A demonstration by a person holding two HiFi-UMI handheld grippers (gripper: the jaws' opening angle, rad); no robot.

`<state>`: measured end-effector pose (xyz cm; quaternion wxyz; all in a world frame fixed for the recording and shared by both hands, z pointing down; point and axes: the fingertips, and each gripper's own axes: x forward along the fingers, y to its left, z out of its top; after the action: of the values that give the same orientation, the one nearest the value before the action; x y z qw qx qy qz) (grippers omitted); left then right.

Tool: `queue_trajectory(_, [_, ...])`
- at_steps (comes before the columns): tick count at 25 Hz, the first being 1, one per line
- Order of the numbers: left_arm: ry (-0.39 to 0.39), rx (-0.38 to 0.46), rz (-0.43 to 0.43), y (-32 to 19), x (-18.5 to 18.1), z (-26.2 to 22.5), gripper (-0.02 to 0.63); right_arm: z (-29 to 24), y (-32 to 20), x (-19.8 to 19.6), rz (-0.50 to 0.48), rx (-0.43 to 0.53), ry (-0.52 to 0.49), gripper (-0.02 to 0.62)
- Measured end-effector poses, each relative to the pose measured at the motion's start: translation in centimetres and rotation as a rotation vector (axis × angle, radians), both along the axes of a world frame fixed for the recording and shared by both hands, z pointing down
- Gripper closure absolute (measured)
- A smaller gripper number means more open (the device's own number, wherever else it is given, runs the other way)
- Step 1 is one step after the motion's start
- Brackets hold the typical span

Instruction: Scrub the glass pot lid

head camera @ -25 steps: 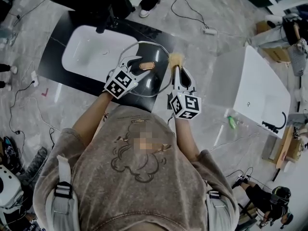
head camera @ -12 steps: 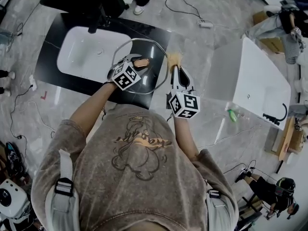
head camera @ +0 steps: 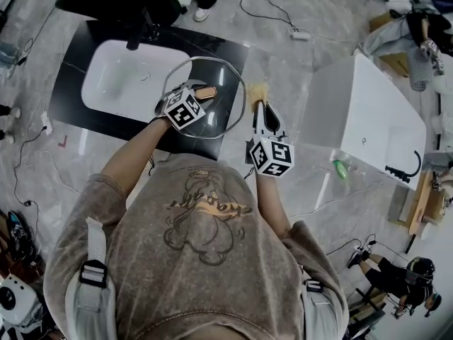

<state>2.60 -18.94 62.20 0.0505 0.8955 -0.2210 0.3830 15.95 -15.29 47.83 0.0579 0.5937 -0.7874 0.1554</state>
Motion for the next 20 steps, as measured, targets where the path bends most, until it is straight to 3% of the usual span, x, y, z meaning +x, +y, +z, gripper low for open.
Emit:
queue_trajectory(4, [0.0,0.001,-0.006,0.0,0.1,-0.1,0.41,1.4,-1.1,0.2,-0.041,-0.038,0.025,0.558])
queue_trajectory(10, [0.007,0.003,-0.008,-0.1,0.3,0.0,0.41,3.4,-5.1,-1.7,-0.179,-0.089,0.081,0.558])
queue_trajectory(16, [0.016,0.019,-0.016,-0.1,0.4,-0.1,0.41,5.2,-9.8,-7.3,-0.402,-0.14,0.128,0.558])
queue_trajectory(20, [0.018,0.025,-0.02,0.0,0.4,-0.1,0.41,7.5,-12.0,-12.0,-0.597,-0.219,0.211,0.557])
